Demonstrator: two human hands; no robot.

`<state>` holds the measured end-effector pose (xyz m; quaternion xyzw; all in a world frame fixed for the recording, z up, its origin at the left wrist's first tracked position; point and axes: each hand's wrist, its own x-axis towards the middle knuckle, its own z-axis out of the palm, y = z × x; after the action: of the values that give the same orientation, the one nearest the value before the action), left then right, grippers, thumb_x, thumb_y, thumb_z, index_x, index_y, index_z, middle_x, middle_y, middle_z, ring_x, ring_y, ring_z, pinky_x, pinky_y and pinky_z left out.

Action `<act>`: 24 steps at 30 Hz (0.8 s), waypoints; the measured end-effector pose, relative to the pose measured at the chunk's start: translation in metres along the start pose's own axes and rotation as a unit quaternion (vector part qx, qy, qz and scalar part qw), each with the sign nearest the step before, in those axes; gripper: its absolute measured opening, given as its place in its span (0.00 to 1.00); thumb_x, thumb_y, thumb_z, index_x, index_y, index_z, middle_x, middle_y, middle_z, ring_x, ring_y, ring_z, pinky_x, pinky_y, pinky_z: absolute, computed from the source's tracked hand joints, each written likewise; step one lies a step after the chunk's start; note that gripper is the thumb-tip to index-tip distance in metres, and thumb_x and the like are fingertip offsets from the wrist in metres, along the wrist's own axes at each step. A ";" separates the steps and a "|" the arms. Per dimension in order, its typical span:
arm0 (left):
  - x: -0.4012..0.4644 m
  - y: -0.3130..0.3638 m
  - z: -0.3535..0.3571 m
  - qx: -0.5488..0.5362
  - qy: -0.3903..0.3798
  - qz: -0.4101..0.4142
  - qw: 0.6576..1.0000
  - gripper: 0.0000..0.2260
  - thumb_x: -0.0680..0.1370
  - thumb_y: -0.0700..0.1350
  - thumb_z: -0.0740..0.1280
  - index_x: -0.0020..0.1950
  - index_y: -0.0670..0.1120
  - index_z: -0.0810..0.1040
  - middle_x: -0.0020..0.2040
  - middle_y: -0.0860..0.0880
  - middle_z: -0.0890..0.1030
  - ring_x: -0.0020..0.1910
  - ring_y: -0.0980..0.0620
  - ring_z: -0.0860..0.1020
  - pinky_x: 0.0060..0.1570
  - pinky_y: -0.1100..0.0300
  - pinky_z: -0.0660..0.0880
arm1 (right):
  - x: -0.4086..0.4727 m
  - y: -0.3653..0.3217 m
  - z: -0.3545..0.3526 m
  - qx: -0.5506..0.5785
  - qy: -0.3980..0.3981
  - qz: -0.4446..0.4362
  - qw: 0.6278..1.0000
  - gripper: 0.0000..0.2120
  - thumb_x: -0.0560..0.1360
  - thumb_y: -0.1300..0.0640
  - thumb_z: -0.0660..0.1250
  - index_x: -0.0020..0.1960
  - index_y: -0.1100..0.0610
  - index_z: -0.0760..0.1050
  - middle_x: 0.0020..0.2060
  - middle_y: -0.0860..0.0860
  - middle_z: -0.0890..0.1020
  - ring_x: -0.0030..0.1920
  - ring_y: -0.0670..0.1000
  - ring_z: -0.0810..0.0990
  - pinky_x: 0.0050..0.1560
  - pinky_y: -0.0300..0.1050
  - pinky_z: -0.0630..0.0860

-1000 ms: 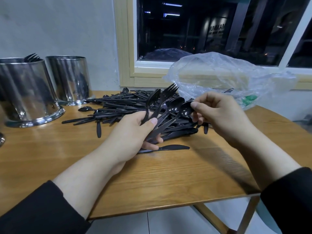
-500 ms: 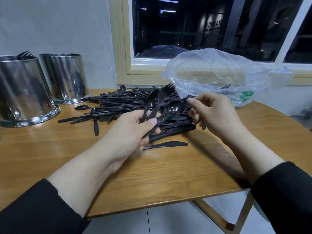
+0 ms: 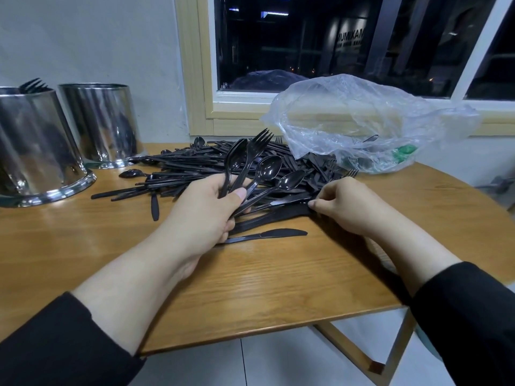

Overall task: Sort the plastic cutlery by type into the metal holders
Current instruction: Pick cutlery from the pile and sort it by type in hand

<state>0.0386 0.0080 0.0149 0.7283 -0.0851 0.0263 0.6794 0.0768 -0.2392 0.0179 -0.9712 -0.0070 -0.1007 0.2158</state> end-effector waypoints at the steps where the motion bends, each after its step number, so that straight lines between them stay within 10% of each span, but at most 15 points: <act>1: 0.000 0.000 -0.001 0.001 0.003 0.001 1.000 0.09 0.84 0.43 0.64 0.54 0.52 0.83 0.34 0.54 0.79 0.26 0.56 0.64 0.26 0.63 0.63 | 0.000 0.000 0.000 0.007 0.002 -0.001 1.000 0.12 0.77 0.47 0.71 0.38 0.54 0.80 0.30 0.49 0.82 0.31 0.48 0.78 0.31 0.40 0.68; 17: 0.004 -0.001 -0.002 0.013 0.064 0.048 0.997 0.09 0.84 0.41 0.64 0.57 0.51 0.82 0.33 0.53 0.79 0.24 0.59 0.67 0.24 0.67 0.63 | -0.003 -0.002 -0.051 0.068 0.243 -0.066 0.965 0.08 0.81 0.50 0.66 0.52 0.54 0.81 0.38 0.48 0.81 0.40 0.51 0.78 0.39 0.44 0.69; 24: 0.004 0.001 0.000 0.048 0.094 0.057 0.993 0.11 0.84 0.42 0.63 0.55 0.55 0.83 0.33 0.55 0.79 0.25 0.62 0.70 0.25 0.69 0.66 | -0.007 -0.011 -0.062 0.131 0.199 -0.115 0.964 0.07 0.80 0.50 0.68 0.45 0.52 0.79 0.35 0.49 0.81 0.31 0.45 0.74 0.35 0.43 0.69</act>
<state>0.0418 0.0073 0.0167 0.7483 -0.0604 0.1372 0.6462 0.0571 -0.2552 0.0759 -0.8875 -0.0889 -0.3140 0.3252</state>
